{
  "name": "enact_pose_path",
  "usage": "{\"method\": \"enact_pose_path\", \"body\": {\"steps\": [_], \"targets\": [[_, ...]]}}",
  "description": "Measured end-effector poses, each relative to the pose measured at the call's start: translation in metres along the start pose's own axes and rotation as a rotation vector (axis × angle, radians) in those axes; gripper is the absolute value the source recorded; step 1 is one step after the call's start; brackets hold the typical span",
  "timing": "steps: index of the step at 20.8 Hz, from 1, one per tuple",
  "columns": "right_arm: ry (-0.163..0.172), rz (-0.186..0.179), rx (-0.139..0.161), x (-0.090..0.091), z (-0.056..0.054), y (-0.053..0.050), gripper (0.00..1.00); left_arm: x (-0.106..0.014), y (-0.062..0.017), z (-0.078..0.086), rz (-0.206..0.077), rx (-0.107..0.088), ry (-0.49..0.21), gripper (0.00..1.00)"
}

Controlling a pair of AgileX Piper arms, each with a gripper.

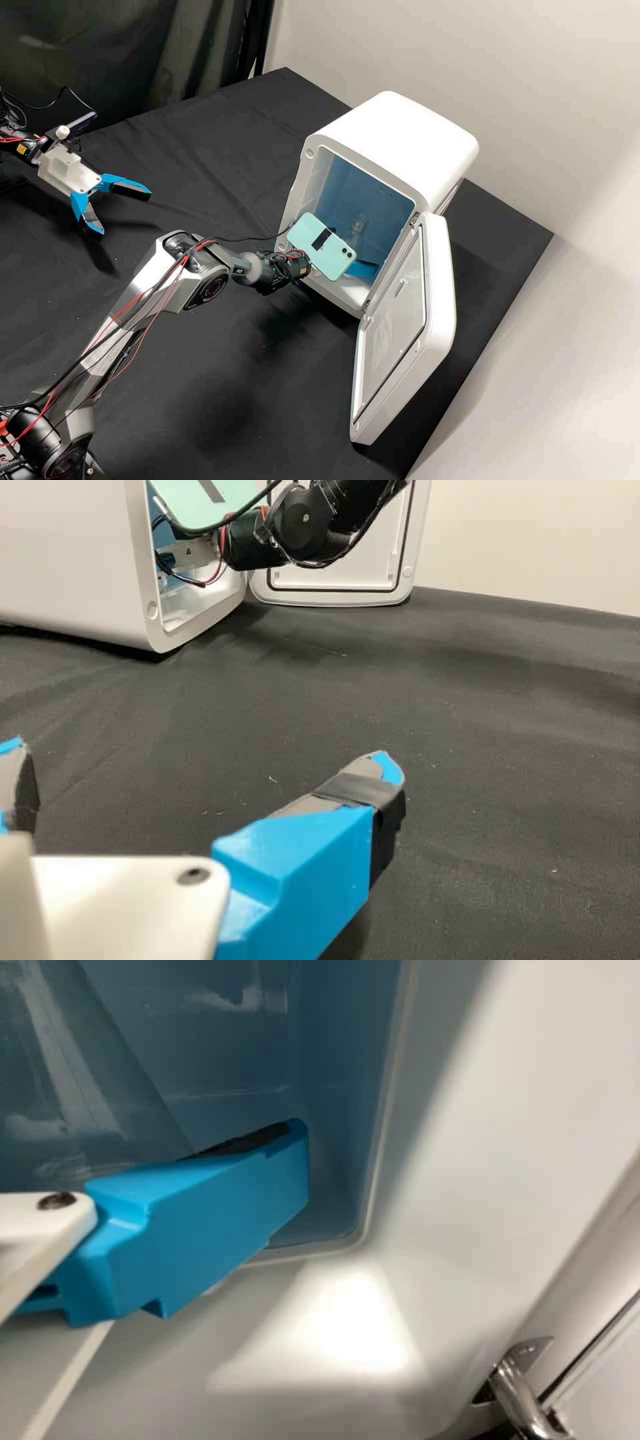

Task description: Place the flask in the incubator

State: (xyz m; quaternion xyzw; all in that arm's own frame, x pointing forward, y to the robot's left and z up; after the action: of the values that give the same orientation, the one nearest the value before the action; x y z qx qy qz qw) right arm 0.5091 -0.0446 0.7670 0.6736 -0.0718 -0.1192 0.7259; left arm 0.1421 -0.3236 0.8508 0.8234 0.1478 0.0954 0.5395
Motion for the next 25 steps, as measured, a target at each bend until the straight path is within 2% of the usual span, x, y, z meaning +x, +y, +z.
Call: {"method": "enact_pose_path", "body": {"steps": [12, 19, 23, 25], "targets": [[-0.002, -0.003, 0.000, 0.000, 0.001, -0.001, 1.00, 0.000, 0.0000, 0.000, 0.000, 0.000, 0.000, 1.00], [-0.007, 0.002, -0.002, 0.001, 0.005, 0.002, 1.00, 0.000, 0.0000, 0.000, 0.000, 0.000, 0.000, 1.00], [-0.005, -0.012, 0.023, -0.004, 0.010, 0.000, 1.00, 0.000, 0.0000, 0.000, 0.000, 0.000, 0.000, 1.00], [-0.005, -0.022, 0.045, -0.013, 0.014, 0.000, 1.00, 0.000, 0.0000, 0.000, 0.000, 0.000, 0.000, 1.00]]}}
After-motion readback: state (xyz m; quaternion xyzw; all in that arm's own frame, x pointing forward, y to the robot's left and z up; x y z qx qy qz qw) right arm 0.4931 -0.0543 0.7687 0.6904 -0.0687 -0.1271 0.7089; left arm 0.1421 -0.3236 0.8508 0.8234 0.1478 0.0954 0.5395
